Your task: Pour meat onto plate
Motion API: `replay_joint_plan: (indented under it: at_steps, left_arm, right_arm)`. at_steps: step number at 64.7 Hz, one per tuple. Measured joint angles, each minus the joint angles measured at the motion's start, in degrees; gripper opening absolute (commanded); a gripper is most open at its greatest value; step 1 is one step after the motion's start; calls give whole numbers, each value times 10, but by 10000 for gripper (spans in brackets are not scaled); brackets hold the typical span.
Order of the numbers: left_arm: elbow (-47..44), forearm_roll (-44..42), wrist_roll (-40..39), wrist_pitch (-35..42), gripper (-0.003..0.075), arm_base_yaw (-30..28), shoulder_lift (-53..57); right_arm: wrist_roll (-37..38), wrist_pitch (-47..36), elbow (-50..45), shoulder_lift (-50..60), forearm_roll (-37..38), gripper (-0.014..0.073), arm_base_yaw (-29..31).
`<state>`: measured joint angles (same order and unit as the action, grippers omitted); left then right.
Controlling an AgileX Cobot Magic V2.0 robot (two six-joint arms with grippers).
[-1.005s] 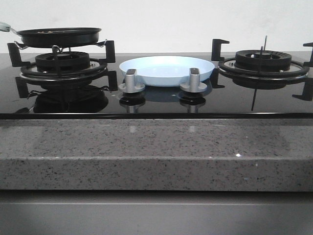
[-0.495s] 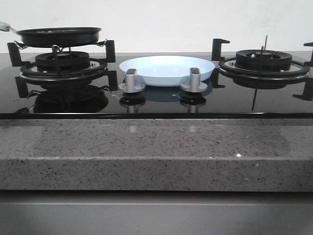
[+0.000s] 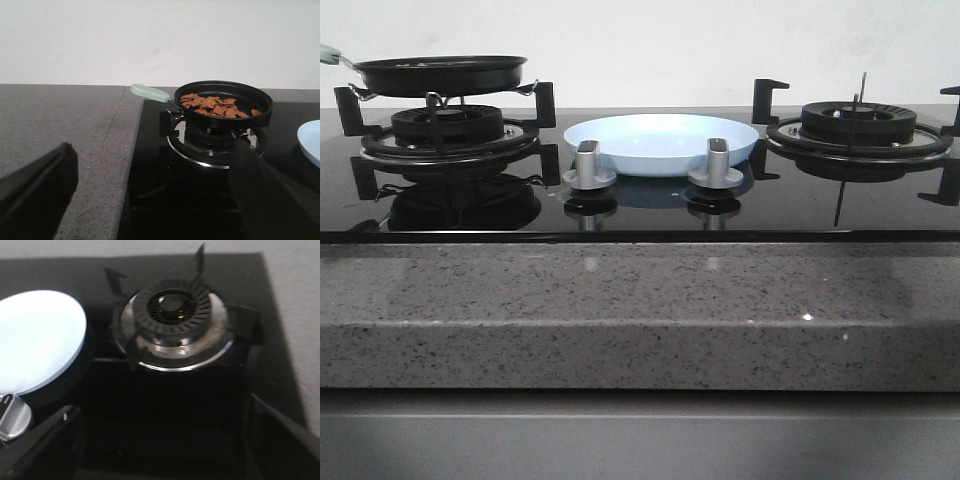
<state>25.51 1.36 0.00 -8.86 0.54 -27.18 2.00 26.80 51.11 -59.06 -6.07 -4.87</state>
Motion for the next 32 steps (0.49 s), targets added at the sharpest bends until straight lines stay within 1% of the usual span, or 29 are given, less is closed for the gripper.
replay_joint_plan:
  at_steps: [9, 19, 32]
  left_arm:
    - [0, 0, 0, 0, 605, 0, 0]
    - [0, 0, 0, 0, 605, 0, 0]
    - [0, 0, 0, 0, 605, 0, 0]
  right_arm:
    - [1, 27, 91, -112, 0, 661, -43]
    - [1, 88, 214, -236, 0, 661, -83]
    - [1, 194, 374, -369, -1, 661, -101]
